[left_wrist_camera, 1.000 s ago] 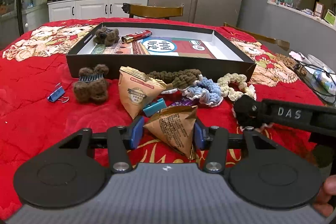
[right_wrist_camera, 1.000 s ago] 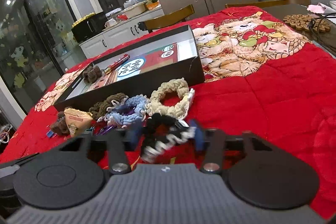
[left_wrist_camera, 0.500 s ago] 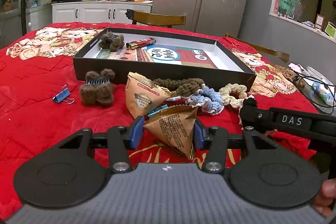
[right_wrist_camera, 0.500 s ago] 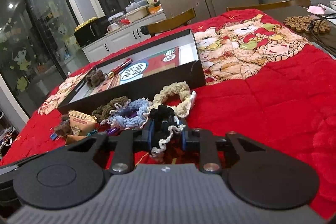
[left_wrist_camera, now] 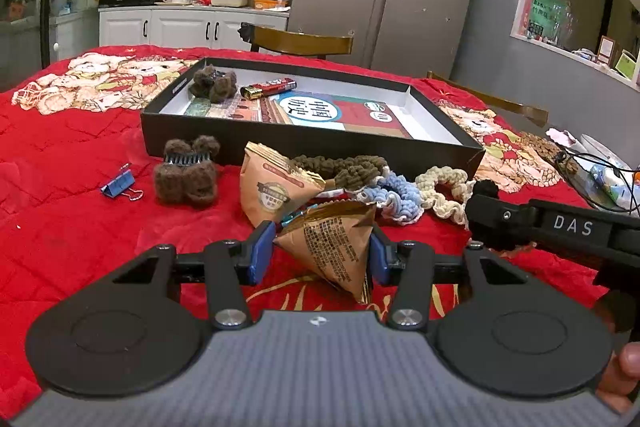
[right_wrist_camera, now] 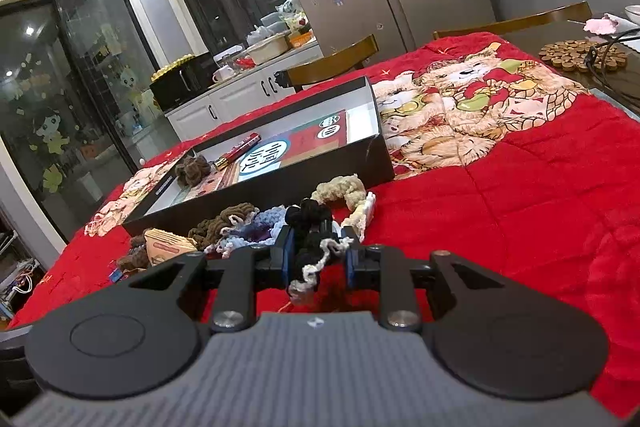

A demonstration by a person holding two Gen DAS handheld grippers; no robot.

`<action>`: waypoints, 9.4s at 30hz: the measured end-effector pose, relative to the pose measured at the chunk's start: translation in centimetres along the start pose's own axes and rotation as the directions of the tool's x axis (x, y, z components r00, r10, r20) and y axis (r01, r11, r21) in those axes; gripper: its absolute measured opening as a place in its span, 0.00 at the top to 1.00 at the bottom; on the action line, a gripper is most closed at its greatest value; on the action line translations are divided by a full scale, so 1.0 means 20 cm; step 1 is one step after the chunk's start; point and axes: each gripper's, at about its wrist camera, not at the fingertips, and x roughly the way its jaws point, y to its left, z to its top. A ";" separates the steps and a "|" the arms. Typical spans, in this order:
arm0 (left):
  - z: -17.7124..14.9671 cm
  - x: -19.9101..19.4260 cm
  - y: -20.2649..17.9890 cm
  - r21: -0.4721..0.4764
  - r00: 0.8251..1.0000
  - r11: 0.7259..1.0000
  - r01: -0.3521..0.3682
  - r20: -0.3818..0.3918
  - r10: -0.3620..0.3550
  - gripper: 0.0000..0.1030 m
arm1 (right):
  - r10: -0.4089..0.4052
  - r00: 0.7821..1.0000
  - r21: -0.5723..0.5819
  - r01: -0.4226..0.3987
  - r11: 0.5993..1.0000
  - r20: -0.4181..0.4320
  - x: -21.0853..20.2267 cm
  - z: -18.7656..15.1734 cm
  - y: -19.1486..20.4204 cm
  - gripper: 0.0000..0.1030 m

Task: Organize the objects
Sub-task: 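Grasp the brown paper snack pouch with left tool while right tool grasps black scrunchie, then lift the pouch and black scrunchie and carry both toward the black box, then hold the pouch and scrunchie over the box, lowering them inside, then open both tools and withdraw them from the box toward the remaining items, then grasp the brown fuzzy toy with black comb with left tool while right tool grasps paper snack pouch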

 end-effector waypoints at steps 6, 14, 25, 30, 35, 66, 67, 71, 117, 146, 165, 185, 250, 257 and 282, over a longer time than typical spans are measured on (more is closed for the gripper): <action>0.00 -0.01 0.00 0.002 1.000 1.000 0.007 0.000 -0.007 0.47 | 0.010 1.000 0.002 -0.010 1.000 0.017 -0.02 0.00 0.00 0.73; -0.01 -0.02 0.00 0.009 1.000 1.000 0.008 0.004 -0.008 0.47 | 0.014 0.999 0.010 -0.014 1.000 0.036 -0.03 0.00 -0.01 0.73; -0.03 -0.08 0.03 -0.008 1.000 1.000 0.003 0.025 -0.003 0.47 | 0.031 0.999 0.028 -0.032 0.999 0.044 -0.04 -0.01 -0.02 0.73; -0.03 -0.08 0.04 -0.010 1.000 1.000 0.017 0.027 -0.016 0.47 | 0.039 0.998 0.050 -0.042 0.998 0.057 -0.06 -0.01 -0.04 0.73; -0.03 -0.09 0.04 -0.015 0.999 1.000 0.019 0.040 -0.018 0.47 | 0.047 0.996 0.044 -0.050 0.998 0.070 -0.07 -0.01 -0.04 0.73; 0.44 -0.35 0.30 0.024 0.980 0.999 -0.039 0.195 0.034 0.47 | 0.237 0.954 -0.015 -0.238 0.971 0.185 -0.21 0.45 0.24 0.74; 0.48 -0.37 0.31 0.041 0.974 0.997 -0.058 0.221 0.048 0.47 | 0.238 0.953 -0.028 -0.237 0.971 0.190 -0.21 0.48 0.27 0.74; 0.66 -0.42 0.32 0.057 0.960 0.996 -0.065 0.276 0.047 0.47 | 0.231 0.956 -0.040 -0.227 0.973 0.180 -0.18 0.61 0.36 0.74; 0.69 0.69 0.67 -0.004 1.000 1.000 -0.016 0.017 0.016 0.47 | 0.128 0.970 0.027 -0.125 0.992 -0.205 1.03 0.52 0.58 0.73; 0.64 0.78 0.61 0.087 0.998 0.994 -0.068 0.015 0.066 0.47 | 0.093 0.977 -0.041 -0.103 0.994 -0.194 1.11 0.45 0.58 0.73; 0.61 0.79 0.58 0.113 0.995 0.989 -0.098 0.042 0.094 0.47 | 0.132 0.980 -0.082 -0.145 0.986 -0.148 1.12 0.35 0.59 0.73; 0.61 0.79 0.58 0.128 0.995 0.988 -0.090 0.044 0.085 0.46 | 0.142 0.976 -0.058 -0.153 0.986 -0.167 1.12 0.33 0.59 0.70; 0.55 -0.09 0.61 0.112 0.975 0.980 0.166 0.131 -0.180 0.26 | 0.128 0.992 0.014 -0.128 0.992 0.021 0.21 0.21 0.53 0.19; 0.41 0.12 0.58 0.120 0.990 0.983 0.142 0.007 -0.143 0.26 | 0.132 0.989 0.073 -0.127 0.989 -0.062 0.29 0.14 0.40 0.20; 0.25 0.32 0.51 0.207 0.993 0.977 0.043 -0.117 -0.018 0.53 | 0.236 0.941 0.052 -0.230 0.972 -0.242 0.45 -0.01 0.45 0.35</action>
